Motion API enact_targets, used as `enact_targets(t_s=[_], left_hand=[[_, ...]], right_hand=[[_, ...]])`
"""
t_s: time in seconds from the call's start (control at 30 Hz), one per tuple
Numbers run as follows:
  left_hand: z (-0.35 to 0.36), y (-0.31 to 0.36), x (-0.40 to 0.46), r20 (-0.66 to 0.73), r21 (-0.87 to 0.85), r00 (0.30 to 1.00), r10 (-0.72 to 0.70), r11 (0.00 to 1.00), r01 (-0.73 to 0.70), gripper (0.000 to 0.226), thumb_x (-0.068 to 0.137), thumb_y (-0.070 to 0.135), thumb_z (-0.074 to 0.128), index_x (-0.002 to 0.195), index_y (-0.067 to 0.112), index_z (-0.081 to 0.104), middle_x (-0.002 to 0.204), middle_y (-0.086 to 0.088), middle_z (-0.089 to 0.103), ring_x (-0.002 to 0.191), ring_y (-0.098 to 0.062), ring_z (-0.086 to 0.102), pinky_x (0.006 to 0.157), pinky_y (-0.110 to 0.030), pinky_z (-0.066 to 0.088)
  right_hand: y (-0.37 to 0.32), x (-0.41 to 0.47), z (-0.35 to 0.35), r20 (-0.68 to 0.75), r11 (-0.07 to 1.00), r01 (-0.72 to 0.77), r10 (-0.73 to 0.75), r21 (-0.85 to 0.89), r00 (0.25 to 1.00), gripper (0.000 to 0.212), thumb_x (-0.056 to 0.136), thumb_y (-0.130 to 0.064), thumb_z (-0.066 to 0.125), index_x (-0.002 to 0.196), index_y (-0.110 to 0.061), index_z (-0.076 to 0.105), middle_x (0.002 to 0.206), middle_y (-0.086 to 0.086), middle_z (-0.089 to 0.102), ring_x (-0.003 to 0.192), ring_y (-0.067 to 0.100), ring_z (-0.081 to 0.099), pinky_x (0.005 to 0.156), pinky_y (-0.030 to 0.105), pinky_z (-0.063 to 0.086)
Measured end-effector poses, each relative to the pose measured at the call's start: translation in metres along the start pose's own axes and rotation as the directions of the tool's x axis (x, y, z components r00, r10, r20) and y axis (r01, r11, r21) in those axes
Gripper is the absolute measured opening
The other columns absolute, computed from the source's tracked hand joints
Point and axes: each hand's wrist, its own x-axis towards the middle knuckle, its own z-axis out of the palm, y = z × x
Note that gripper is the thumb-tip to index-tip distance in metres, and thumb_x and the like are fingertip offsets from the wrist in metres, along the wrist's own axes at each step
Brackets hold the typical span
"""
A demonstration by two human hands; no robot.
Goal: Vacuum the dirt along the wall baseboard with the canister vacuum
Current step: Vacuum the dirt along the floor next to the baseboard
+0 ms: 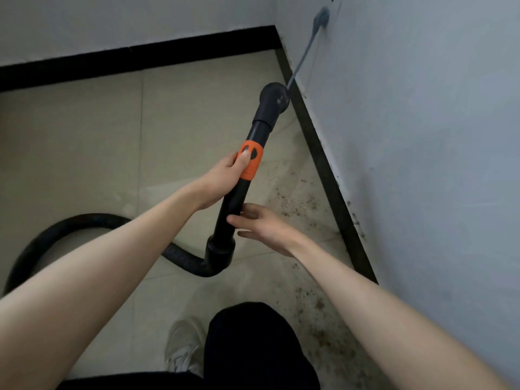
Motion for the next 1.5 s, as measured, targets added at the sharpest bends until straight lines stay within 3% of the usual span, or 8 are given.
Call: enact_targets(t_s=[0.13, 0.27, 0.43, 0.6, 0.77, 1.03, 1.37, 1.5], left_hand=[[0.009, 0.016, 0.004, -0.031, -0.186, 0.999, -0.023, 0.983, 0.017, 0.037, 0.103, 0.037, 0.031, 0.12, 0.011, 0.05, 0.087, 0.001, 0.056, 0.078, -0.009, 0.053, 0.073, -0.022, 0.045], [0.013, 0.022, 0.019, -0.008, -0.391, 0.991, -0.132, 0.913, 0.118, 0.04, 0.103, 0.039, 0.03, 0.117, 0.006, 0.049, 0.081, -0.004, 0.055, 0.07, -0.012, 0.053, 0.064, -0.024, 0.046], [0.035, -0.004, 0.044, 0.083, -0.275, 0.985, -0.152, 0.946, 0.169, 0.048, 0.102, 0.044, 0.027, 0.13, 0.009, 0.043, 0.088, -0.002, 0.054, 0.076, -0.012, 0.053, 0.069, -0.025, 0.047], [0.067, -0.044, 0.072, 0.162, -0.242, 0.962, -0.22, 0.936, 0.255, 0.038, 0.101, 0.044, 0.031, 0.111, 0.011, 0.045, 0.079, -0.002, 0.048, 0.069, -0.012, 0.049, 0.068, -0.024, 0.043], [0.075, -0.078, 0.099, 0.161, -0.263, 0.938, -0.306, 0.903, 0.339, 0.04, 0.102, 0.041, 0.029, 0.112, 0.004, 0.044, 0.081, -0.004, 0.048, 0.071, -0.014, 0.048, 0.068, -0.026, 0.043], [0.051, -0.119, 0.119, 0.114, -0.415, 0.905, -0.409, 0.808, 0.417, 0.042, 0.102, 0.042, 0.03, 0.112, 0.004, 0.044, 0.081, -0.005, 0.049, 0.071, -0.016, 0.05, 0.063, -0.026, 0.044], [0.103, -0.092, 0.133, 0.215, -0.294, 0.905, -0.368, 0.859, 0.42, 0.042, 0.101, 0.044, 0.03, 0.09, 0.008, 0.049, 0.079, -0.005, 0.051, 0.069, -0.016, 0.051, 0.06, -0.026, 0.043], [0.127, -0.083, 0.134, 0.25, -0.281, 0.907, -0.34, 0.871, 0.403, 0.041, 0.102, 0.042, 0.032, 0.098, 0.005, 0.048, 0.075, -0.006, 0.049, 0.065, -0.016, 0.048, 0.056, -0.025, 0.041]], right_hand=[[-0.004, -0.005, 0.001, -0.118, 0.994, 0.101, -0.094, 0.051, 0.989, 0.029, 0.096, -0.026, 0.059, 0.118, -0.008, 0.051, 0.112, 0.017, 0.064, 0.111, 0.032, 0.062, 0.101, 0.043, 0.048], [-0.005, -0.002, 0.0, -0.218, 0.977, 0.2, -0.211, -0.072, 0.953, 0.021, 0.1, -0.036, 0.048, 0.102, -0.015, 0.046, 0.079, 0.006, 0.062, 0.072, 0.021, 0.065, 0.072, 0.035, 0.054], [0.021, 0.014, -0.006, -0.387, 0.973, 0.172, -0.22, -0.155, 0.895, 0.021, 0.102, -0.035, 0.044, 0.093, -0.016, 0.043, 0.069, 0.005, 0.056, 0.054, 0.014, 0.057, 0.054, 0.029, 0.046], [0.05, 0.034, -0.023, -0.485, 0.988, 0.05, -0.115, -0.144, 0.867, 0.041, 0.103, -0.039, 0.038, 0.099, -0.002, 0.054, 0.06, 0.004, 0.055, 0.04, 0.004, 0.053, 0.043, 0.017, 0.04], [0.07, 0.059, -0.034, -0.577, 0.975, -0.047, -0.089, -0.216, 0.812, 0.053, 0.101, -0.047, 0.035, 0.102, 0.0, 0.058, 0.063, 0.007, 0.06, 0.04, 0.008, 0.055, 0.043, 0.021, 0.044], [0.073, 0.093, -0.031, -0.482, 0.95, -0.12, -0.035, -0.288, 0.875, 0.04, 0.098, -0.052, 0.039, 0.097, -0.014, 0.049, 0.068, 0.009, 0.062, 0.041, 0.012, 0.057, 0.039, 0.023, 0.043], [0.095, 0.09, -0.063, -0.695, 0.958, -0.176, -0.032, -0.226, 0.719, 0.054, 0.094, -0.061, 0.035, 0.101, -0.012, 0.055, 0.075, 0.01, 0.066, 0.055, 0.021, 0.064, 0.048, 0.033, 0.05], [0.104, 0.087, -0.073, -0.767, 0.967, -0.183, -0.017, -0.175, 0.642, 0.058, 0.093, -0.063, 0.032, 0.104, -0.011, 0.054, 0.081, 0.012, 0.066, 0.066, 0.028, 0.066, 0.062, 0.044, 0.057]])
